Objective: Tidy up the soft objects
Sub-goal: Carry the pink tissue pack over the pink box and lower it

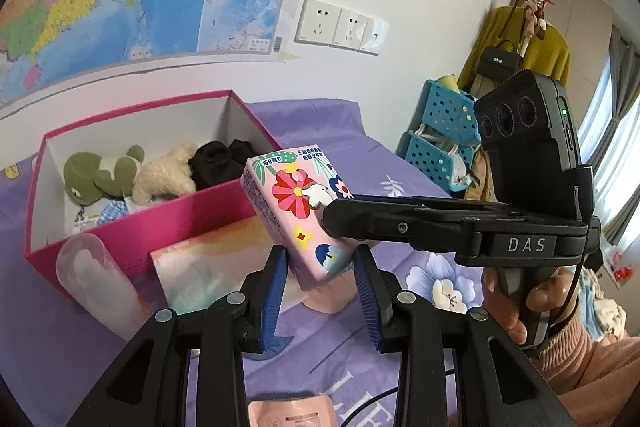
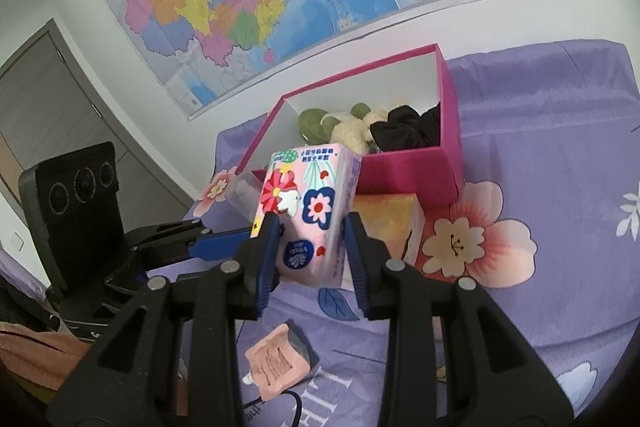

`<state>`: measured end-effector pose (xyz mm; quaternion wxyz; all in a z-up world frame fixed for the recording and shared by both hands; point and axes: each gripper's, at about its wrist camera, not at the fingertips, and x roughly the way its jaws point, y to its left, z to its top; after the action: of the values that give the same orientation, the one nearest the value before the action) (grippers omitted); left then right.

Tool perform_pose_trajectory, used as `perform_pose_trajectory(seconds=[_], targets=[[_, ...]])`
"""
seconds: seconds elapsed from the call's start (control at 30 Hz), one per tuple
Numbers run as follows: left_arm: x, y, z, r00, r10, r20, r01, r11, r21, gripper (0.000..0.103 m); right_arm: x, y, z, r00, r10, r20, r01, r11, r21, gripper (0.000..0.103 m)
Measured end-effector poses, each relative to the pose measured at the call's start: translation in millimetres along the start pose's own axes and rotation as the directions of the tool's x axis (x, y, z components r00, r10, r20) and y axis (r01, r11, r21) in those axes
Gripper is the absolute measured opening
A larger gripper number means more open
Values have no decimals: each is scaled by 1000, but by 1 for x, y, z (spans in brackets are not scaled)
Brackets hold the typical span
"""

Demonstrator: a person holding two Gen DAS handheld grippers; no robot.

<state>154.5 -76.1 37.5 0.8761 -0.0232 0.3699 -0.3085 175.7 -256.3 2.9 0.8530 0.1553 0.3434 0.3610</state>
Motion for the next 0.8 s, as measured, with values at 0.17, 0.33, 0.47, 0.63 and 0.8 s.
perform_pose_trajectory(seconds=[0.17, 0.33, 0.47, 0.63, 0.8], targets=[[2, 4, 6, 1000, 8, 5, -8, 1000, 6, 34, 3, -3, 8, 1000, 9, 6, -9, 1000, 2, 36], [3, 9, 12, 1000, 16, 11, -16, 1000, 1, 34, 8, -5, 15, 1000, 15, 5, -15, 1000, 6, 36], [4, 16, 20, 999, 26, 19, -26, 1000, -4, 34, 13, -6, 23, 1000, 17, 7, -17, 1000, 2, 36], [8, 24, 34, 998, 48, 29, -48, 999, -9, 34, 20, -10, 37, 1000, 27, 11, -27, 1000, 9, 36], [14, 33, 52, 996, 78, 37, -78, 997, -20, 34, 30, -12, 56, 1000, 17, 22, -16, 1000, -1, 36]])
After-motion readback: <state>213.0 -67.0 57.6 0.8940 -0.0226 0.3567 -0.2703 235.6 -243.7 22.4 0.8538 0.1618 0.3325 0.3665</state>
